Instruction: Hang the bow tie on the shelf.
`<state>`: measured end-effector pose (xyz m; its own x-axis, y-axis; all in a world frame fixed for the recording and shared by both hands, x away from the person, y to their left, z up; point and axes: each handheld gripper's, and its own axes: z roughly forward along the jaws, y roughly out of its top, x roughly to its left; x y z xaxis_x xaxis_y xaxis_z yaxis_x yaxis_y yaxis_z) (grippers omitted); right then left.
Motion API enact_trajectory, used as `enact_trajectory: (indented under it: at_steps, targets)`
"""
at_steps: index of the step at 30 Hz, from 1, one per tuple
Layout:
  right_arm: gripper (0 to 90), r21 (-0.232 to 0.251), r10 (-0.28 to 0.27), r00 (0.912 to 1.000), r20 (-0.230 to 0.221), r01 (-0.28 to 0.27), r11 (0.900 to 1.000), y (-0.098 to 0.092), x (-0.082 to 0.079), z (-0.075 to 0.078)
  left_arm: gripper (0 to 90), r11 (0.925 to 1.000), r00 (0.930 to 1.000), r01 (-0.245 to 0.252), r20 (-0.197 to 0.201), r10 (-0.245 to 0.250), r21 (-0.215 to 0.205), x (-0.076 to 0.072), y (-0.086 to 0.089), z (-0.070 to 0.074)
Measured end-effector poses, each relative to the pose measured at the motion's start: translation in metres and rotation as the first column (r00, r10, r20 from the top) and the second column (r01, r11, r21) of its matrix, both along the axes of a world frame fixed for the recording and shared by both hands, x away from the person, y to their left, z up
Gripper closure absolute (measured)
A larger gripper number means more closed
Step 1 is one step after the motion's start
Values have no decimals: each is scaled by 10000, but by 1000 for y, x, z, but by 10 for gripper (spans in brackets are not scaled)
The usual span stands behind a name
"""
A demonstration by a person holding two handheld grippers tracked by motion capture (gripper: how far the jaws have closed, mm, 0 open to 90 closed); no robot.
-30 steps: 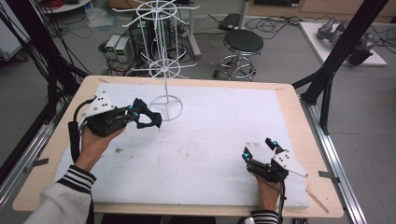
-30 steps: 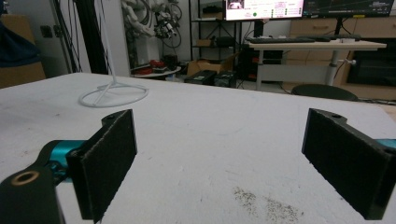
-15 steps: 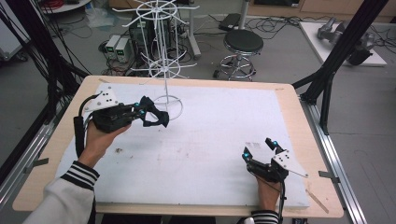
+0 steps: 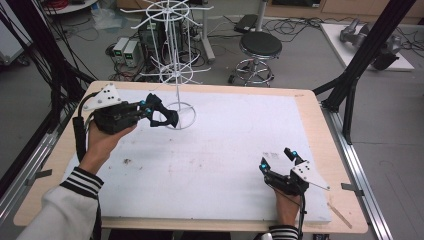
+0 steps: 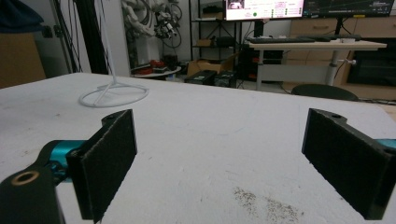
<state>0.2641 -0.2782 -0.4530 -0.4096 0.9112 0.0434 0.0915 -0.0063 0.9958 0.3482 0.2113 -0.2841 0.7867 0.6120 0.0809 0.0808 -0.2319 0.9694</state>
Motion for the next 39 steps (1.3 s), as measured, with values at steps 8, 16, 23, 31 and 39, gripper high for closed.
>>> enact_trajectory:
  at_steps: [8,16,23,31,39]
  targets:
    - [93,-16,7,10000,40,-7,10000,0,0,0,882,9998,9996,-210,214,210,-2,11,1,17]
    - [93,-3,15,10000,21,-15,10000,0,0,0,882,9992,9989,-394,255,397,-111,20,1,24]
    - [93,-20,16,10000,42,-16,10000,0,0,0,881,9995,9990,-322,323,324,-51,16,0,28]
    - [93,0,14,10000,1,-14,10000,0,0,0,881,10000,9988,30,493,-26,-75,9,-7,36]
    - [93,-28,9,10000,44,-9,10000,0,0,0,881,9993,9977,349,591,-341,-136,2,-14,39]
